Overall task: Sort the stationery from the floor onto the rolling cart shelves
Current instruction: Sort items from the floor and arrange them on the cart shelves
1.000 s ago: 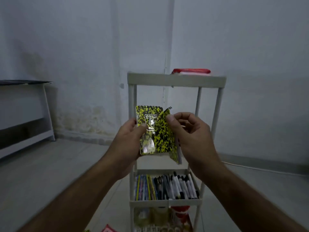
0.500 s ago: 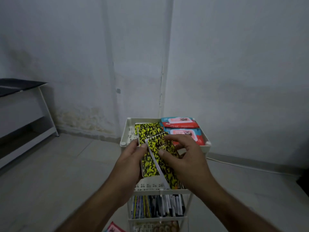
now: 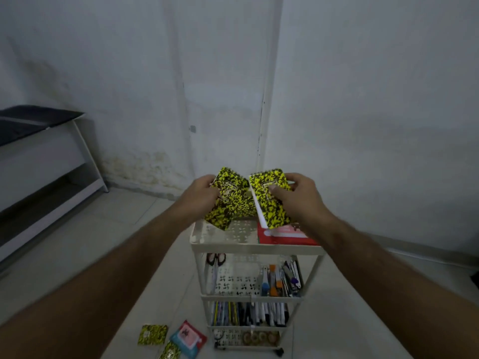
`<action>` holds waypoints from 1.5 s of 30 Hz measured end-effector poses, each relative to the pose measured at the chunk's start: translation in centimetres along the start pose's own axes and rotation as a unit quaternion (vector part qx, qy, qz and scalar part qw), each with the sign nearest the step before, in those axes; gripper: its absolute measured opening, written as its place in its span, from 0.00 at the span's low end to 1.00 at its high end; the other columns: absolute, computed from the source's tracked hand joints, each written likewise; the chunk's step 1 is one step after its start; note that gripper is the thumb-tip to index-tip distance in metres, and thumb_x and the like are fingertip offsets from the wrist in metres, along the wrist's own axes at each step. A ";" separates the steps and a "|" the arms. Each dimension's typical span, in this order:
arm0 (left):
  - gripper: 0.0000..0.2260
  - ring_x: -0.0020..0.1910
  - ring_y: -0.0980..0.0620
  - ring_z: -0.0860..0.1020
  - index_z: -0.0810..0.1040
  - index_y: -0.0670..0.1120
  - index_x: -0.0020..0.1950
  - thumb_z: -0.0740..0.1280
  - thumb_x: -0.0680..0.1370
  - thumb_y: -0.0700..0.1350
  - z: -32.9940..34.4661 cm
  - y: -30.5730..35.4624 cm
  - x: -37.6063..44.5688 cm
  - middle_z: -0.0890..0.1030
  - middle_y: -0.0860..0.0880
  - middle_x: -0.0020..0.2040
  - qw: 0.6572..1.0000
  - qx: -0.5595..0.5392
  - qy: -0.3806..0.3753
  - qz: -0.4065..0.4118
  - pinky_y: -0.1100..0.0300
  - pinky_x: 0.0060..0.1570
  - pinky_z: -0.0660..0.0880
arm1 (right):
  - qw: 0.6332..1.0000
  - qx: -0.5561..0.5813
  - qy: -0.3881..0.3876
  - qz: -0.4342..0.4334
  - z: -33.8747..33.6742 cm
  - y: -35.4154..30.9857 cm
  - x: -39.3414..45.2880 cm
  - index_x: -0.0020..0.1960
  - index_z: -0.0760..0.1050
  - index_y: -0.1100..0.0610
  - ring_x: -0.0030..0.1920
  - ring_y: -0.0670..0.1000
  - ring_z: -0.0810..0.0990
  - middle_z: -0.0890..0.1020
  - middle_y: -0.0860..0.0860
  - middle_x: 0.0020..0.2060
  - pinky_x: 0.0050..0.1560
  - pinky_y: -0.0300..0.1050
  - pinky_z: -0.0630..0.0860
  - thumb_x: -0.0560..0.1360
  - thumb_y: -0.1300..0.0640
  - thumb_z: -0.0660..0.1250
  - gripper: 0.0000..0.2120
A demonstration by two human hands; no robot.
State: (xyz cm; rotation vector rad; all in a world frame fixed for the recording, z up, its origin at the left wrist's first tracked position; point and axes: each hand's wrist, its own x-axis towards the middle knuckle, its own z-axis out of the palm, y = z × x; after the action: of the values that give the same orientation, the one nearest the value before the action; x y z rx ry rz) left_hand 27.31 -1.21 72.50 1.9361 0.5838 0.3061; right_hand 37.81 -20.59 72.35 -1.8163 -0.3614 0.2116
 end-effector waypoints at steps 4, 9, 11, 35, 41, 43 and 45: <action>0.14 0.41 0.50 0.78 0.80 0.46 0.58 0.58 0.80 0.36 0.5 0.6 3.4 0.81 0.49 0.45 0.981 0.172 -0.078 0.042 0.61 0.38 0.70 | 1.000 0.005 -0.008 0.020 -1.0 1.1 1.5 0.64 0.76 0.54 0.46 0.54 0.86 0.84 0.51 0.48 0.48 0.60 0.84 0.76 0.55 0.74 0.18; 0.17 0.48 0.46 0.80 0.80 0.43 0.66 0.56 0.82 0.38 2.9 -0.8 4.5 0.83 0.41 0.57 0.924 0.349 -0.153 0.036 0.60 0.45 0.74 | 1.000 -0.024 -0.014 0.010 -1.2 2.0 2.7 0.60 0.78 0.49 0.45 0.52 0.86 0.84 0.49 0.46 0.49 0.59 0.83 0.74 0.52 0.74 0.15; 0.19 0.60 0.46 0.79 0.78 0.46 0.70 0.56 0.82 0.37 3.5 -1.4 4.3 0.79 0.41 0.67 0.914 0.368 -0.170 0.020 0.64 0.53 0.72 | 0.999 -0.028 -0.022 0.006 -1.6 2.2 3.2 0.60 0.78 0.50 0.43 0.51 0.85 0.83 0.48 0.44 0.48 0.55 0.84 0.76 0.54 0.73 0.14; 0.12 0.35 0.45 0.83 0.79 0.38 0.62 0.64 0.79 0.35 0.8 -4.7 3.6 0.83 0.37 0.45 0.974 -0.187 -0.033 -0.121 0.56 0.34 0.81 | 0.988 0.028 -0.087 0.123 7.9 1.0 6.1 0.68 0.68 0.51 0.37 0.51 0.77 0.78 0.56 0.48 0.26 0.41 0.72 0.72 0.66 0.65 0.27; 0.20 0.53 0.45 0.80 0.75 0.42 0.67 0.69 0.75 0.42 0.2 -5.2 6.0 0.79 0.42 0.60 0.988 0.121 0.073 -0.063 0.57 0.46 0.76 | 0.938 -0.331 -0.098 -0.009 6.1 0.4 5.6 0.47 0.69 0.58 0.36 0.49 0.75 0.73 0.50 0.35 0.29 0.42 0.66 0.69 0.49 0.76 0.19; 0.21 0.57 0.44 0.79 0.74 0.42 0.69 0.70 0.76 0.39 0.3 -5.1 6.2 0.77 0.41 0.64 0.982 0.174 0.043 -0.052 0.54 0.50 0.78 | 0.899 -0.420 -0.113 -0.042 6.2 0.4 5.3 0.49 0.68 0.57 0.40 0.52 0.77 0.74 0.52 0.39 0.36 0.44 0.71 0.71 0.47 0.75 0.19; 0.23 0.57 0.45 0.78 0.74 0.42 0.70 0.72 0.75 0.38 0.7 -4.8 5.9 0.76 0.41 0.65 0.975 0.215 0.027 -0.036 0.56 0.49 0.77 | 0.869 -0.475 -0.118 -0.067 6.4 0.6 5.2 0.48 0.68 0.56 0.45 0.55 0.77 0.74 0.53 0.42 0.42 0.47 0.74 0.72 0.46 0.73 0.18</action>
State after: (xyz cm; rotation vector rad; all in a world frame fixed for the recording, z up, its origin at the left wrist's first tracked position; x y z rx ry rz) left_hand 31.37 3.00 67.62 2.3207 0.8051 0.1974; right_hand 40.69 -13.09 70.25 -2.7307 -0.8748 0.1667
